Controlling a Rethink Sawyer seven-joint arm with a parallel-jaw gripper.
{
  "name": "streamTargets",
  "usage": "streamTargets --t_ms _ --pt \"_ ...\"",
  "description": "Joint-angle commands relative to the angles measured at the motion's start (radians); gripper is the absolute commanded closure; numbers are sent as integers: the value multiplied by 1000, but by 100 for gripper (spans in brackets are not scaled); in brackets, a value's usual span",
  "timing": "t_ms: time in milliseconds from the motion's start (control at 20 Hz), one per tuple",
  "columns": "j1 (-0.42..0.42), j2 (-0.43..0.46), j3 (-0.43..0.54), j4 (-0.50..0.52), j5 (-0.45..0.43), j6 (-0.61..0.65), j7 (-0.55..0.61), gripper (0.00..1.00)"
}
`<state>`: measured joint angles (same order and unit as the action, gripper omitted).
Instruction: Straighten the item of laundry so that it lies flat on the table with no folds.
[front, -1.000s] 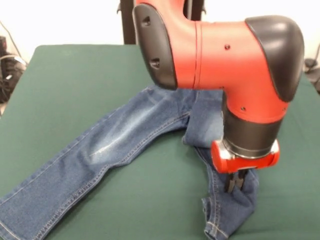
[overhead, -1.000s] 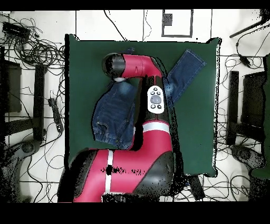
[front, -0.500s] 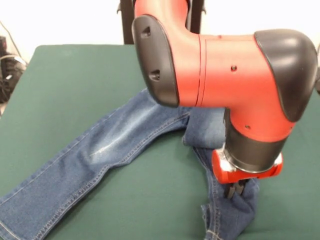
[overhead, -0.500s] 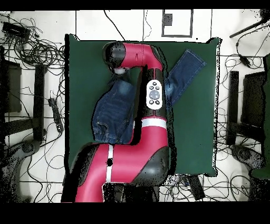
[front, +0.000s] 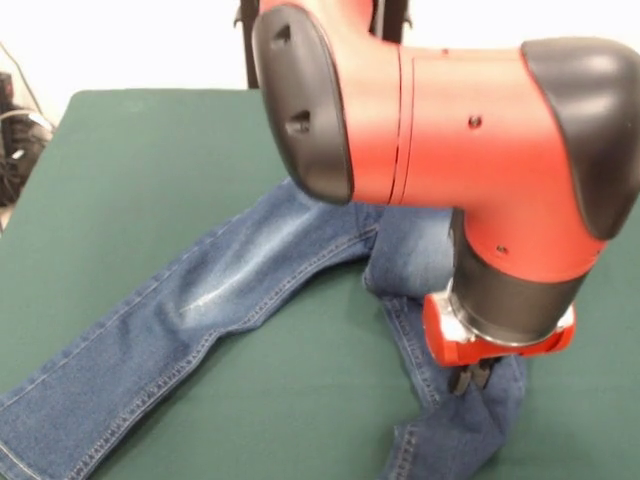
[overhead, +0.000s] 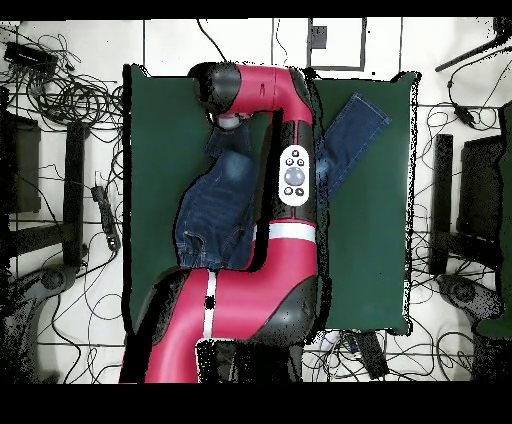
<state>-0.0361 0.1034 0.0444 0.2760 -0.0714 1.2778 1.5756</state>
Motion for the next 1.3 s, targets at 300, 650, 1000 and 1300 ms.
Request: streamTargets --t_ms 300,650,1000,1300 --pt "54 -38 54 -121 7 270 197 100" --pt "52 -29 94 -134 -4 218 183 100" --pt "54 -20 116 -130 -16 138 153 100" --pt "55 -10 115 -123 -20 93 136 100"
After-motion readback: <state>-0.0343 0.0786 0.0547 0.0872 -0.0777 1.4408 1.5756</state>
